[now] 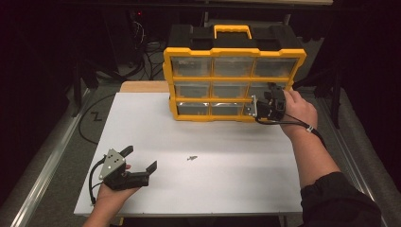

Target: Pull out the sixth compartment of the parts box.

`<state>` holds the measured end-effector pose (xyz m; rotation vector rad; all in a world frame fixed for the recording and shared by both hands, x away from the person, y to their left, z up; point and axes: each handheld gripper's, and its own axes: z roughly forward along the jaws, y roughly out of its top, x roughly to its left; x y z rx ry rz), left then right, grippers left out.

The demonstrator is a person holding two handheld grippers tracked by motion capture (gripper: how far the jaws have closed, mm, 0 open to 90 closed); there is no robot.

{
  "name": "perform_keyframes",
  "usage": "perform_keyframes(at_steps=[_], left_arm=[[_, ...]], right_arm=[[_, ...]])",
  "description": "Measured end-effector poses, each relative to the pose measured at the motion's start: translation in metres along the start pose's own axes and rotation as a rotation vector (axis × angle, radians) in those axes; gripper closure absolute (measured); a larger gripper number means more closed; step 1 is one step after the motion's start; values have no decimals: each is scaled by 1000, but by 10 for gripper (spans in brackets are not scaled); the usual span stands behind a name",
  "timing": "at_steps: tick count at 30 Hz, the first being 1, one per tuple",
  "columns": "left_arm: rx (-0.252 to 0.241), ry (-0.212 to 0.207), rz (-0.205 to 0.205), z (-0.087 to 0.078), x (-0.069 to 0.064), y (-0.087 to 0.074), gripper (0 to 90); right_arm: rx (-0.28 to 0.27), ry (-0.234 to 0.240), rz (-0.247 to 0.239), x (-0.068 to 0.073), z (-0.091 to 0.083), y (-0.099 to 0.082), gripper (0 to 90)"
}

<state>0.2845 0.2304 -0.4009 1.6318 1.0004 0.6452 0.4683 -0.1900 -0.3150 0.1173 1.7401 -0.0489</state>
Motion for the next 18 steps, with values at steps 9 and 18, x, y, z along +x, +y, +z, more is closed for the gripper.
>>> perform_keyframes(at_steps=[9,18], left_arm=[[-2,3,-2,-1,0,0,2],[-2,3,-4,-1,0,0,2]], right_arm=[[12,2,-48,-2,5,5,635],[28,-28,-77,0,5,9,692]])
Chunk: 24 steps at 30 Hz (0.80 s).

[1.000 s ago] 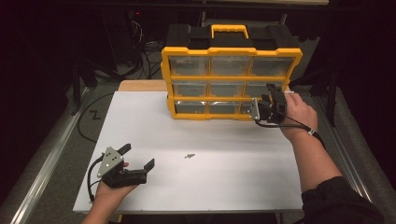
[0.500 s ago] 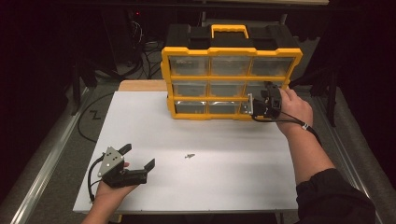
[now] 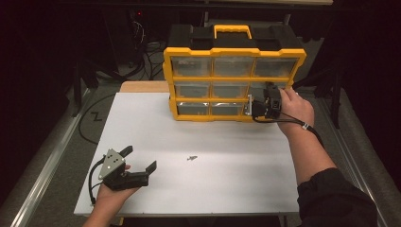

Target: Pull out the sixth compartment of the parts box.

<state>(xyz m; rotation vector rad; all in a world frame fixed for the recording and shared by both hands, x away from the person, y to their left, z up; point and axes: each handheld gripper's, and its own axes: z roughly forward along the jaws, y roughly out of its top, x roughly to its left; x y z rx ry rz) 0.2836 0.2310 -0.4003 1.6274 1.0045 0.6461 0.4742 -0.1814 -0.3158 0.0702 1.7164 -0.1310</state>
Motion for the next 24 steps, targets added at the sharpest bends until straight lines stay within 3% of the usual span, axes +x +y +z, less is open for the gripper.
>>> perform_keyframes(at_steps=[4,11,24], left_arm=[[0,-1,0,0,0,0,2],[-2,-2,-2,0,-1,0,2],[-7,-3,-6,-1,0,1,2]], right_arm=[[9,-9,17,2,0,2,709],[23,-33,-4,1,0,4,747],[47,-58,1,3,0,7,796]])
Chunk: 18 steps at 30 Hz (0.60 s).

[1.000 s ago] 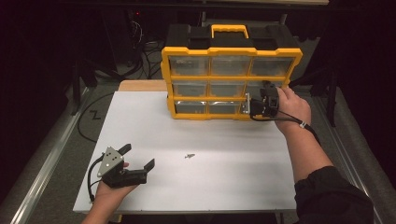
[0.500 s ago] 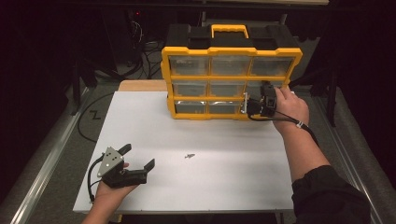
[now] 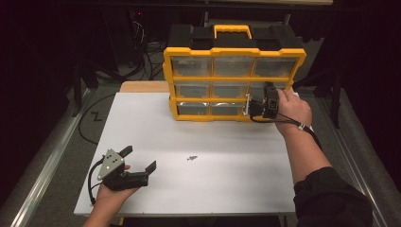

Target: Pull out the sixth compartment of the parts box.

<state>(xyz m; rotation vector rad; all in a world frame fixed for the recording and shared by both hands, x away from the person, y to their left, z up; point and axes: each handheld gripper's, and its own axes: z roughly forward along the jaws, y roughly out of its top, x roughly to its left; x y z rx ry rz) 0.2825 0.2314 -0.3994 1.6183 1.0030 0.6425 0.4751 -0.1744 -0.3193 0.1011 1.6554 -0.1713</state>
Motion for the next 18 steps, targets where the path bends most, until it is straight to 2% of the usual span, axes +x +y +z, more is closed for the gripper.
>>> perform_keyframes(at_steps=[18], left_arm=[[-5,1,-8,-1,1,0,2]], right_arm=[[-1,27,5,-3,-1,-1,801]])
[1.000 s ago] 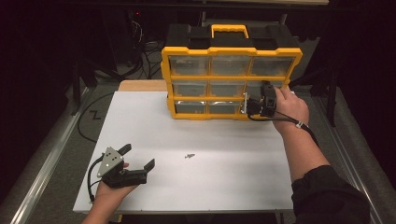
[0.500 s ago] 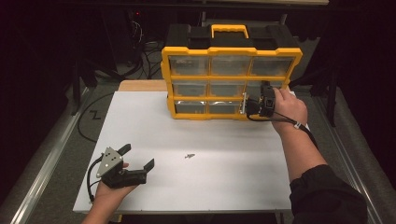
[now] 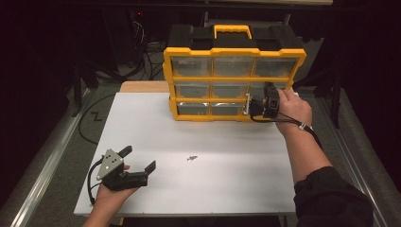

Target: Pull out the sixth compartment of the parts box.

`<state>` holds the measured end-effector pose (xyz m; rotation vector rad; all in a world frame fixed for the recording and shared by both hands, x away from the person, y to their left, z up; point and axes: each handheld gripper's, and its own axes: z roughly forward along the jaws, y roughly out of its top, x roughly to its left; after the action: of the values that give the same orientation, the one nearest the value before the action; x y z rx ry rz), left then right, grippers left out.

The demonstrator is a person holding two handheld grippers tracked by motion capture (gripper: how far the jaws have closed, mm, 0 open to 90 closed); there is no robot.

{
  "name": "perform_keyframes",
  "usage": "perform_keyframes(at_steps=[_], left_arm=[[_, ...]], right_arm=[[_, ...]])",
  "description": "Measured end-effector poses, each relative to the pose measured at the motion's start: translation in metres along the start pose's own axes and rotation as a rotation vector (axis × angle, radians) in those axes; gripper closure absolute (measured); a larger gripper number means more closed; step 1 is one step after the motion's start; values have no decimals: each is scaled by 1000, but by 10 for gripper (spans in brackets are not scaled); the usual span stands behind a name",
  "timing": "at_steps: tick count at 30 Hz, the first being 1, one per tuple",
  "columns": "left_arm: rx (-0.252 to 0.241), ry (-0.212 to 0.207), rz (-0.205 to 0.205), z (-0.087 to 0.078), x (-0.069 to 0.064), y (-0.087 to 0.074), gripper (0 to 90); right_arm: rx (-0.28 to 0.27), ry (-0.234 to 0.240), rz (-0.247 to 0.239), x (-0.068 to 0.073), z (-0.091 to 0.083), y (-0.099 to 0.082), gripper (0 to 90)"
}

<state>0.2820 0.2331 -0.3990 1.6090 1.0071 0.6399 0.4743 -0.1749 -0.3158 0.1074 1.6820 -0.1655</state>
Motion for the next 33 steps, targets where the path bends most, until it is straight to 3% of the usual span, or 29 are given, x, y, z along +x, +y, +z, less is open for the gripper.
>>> perform_keyframes(at_steps=[21,33], left_arm=[[-6,-3,-10,-1,2,0,3],[-11,-6,-8,-1,1,1,2]], right_arm=[[-16,12,-8,-1,-5,-2,799],[-16,18,-14,-1,-16,-5,799]])
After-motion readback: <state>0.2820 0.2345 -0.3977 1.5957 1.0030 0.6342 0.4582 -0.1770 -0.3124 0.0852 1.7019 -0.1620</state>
